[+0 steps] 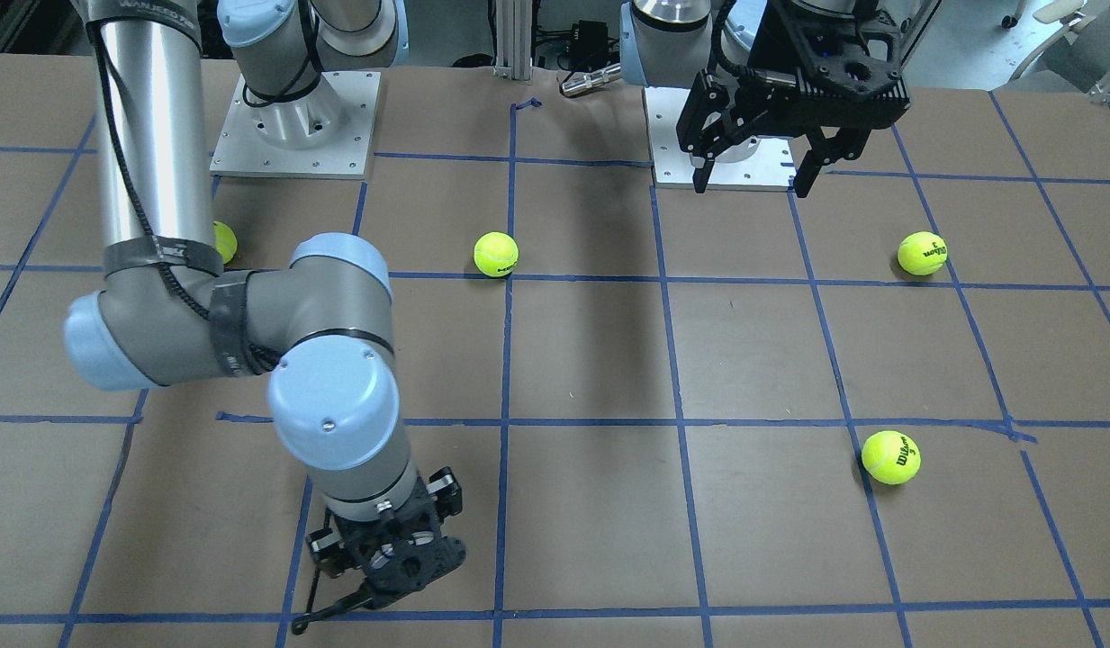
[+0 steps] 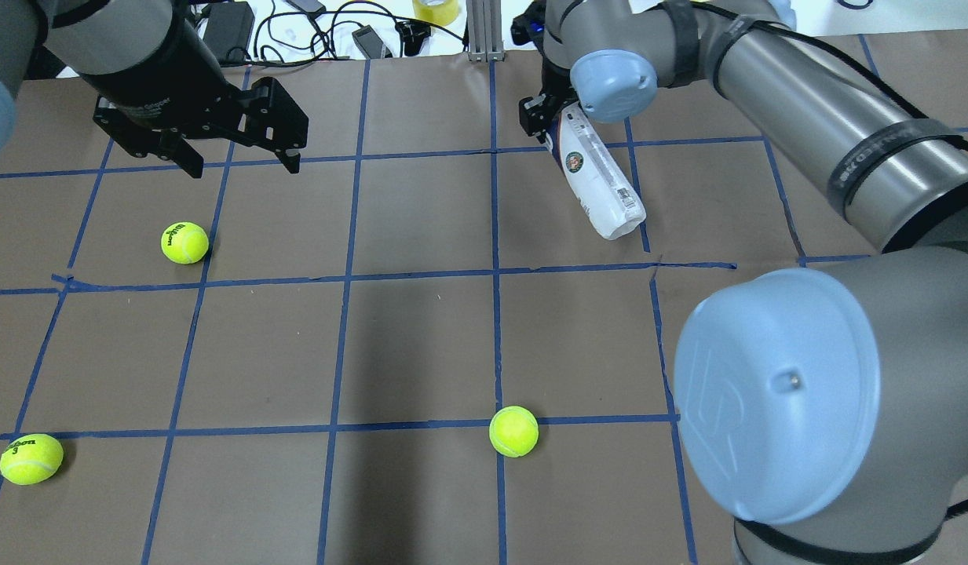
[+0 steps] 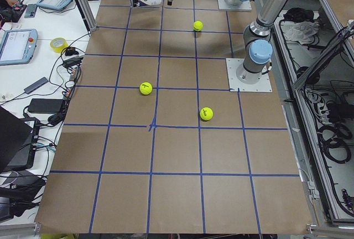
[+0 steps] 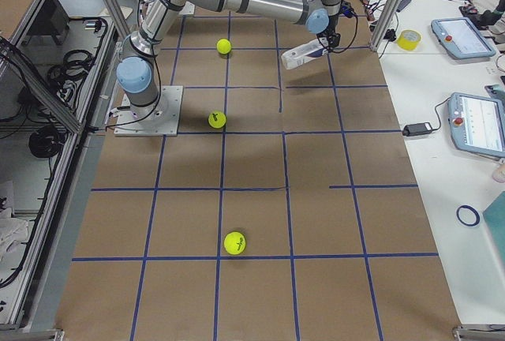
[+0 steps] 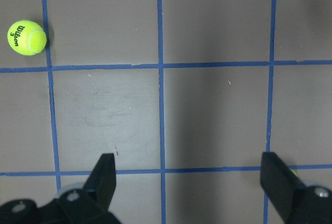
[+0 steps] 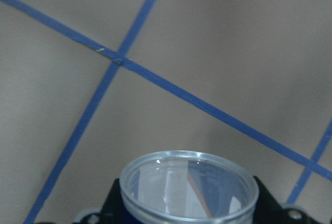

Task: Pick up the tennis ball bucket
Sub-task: 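Carry the can toward the table center, tilting it onto its side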

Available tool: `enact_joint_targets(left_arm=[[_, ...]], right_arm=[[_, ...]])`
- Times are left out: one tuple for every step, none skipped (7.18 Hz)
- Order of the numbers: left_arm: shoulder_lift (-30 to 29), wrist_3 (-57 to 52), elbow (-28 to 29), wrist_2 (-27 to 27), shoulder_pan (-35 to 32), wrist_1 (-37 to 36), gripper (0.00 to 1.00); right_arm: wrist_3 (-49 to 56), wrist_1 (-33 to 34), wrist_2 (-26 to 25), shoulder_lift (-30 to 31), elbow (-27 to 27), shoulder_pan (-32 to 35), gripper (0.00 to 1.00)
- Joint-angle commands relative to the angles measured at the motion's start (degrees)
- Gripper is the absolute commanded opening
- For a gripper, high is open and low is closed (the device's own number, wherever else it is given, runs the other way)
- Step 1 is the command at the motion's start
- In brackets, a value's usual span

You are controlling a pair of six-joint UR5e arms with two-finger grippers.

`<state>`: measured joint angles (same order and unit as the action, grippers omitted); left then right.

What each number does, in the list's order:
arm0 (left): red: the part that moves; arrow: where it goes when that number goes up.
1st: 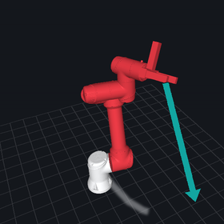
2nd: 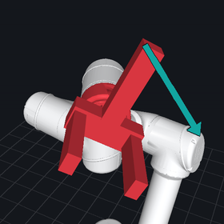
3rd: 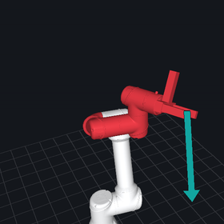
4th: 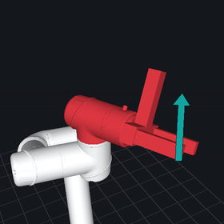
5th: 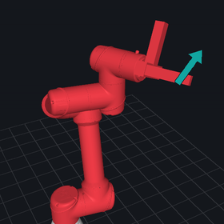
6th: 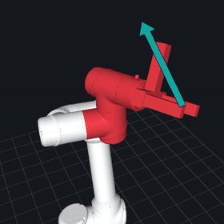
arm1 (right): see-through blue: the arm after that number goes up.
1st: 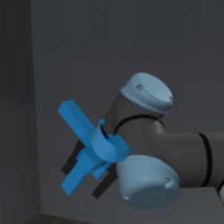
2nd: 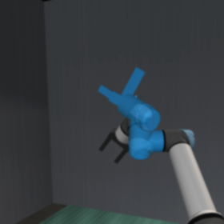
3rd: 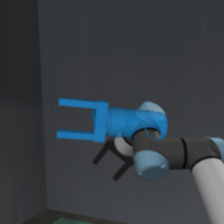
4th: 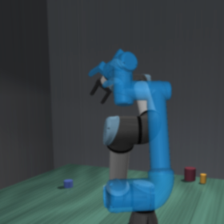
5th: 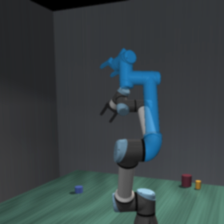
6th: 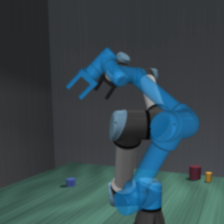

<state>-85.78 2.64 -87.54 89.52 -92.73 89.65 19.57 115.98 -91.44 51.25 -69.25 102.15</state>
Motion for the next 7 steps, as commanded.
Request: enact_joint_targets(left_arm=[[0.0, 0.0, -0.1, 0.0, 0.0, 0.0, 1.0], [0.0, 0.0, -0.1, 0.0, 0.0, 0.0, 1.0], [0.0, 0.0, -0.1, 0.0, 0.0, 0.0, 1.0], [0.0, 0.1, -0.1, 0.0, 0.0, 0.0, 1.0], [0.0, 0.0, -0.1, 0.0, 0.0, 0.0, 1.0], [0.0, 0.1, -0.1, 0.0, 0.1, 0.0, 1.0], [0.0, 0.1, 0.0, 0.0, 0.1, 0.0, 1.0]], right_arm=[[7.7, -0.4, 4.7, 0.3, -0.2, 4.6, 0.47], [12.6, -0.4, 4.8, 0.2, -0.8, 6.5, 0.47], [19.9, -0.5, 4.5, 0.3, -1.5, 8.3, 0.47], [23.7, -0.5, 4.5, 0.3, -2.1, 9.5, 0.47], [26.3, -0.4, 5.5, 0.3, -2.7, 10.2, 0.45], [32.0, -0.3, 5.5, 0.0, -3.3, 12.4, 0.46], [35.0, 0.0, 5.6, 0.1, -4.3, 15.1, 0.44]])
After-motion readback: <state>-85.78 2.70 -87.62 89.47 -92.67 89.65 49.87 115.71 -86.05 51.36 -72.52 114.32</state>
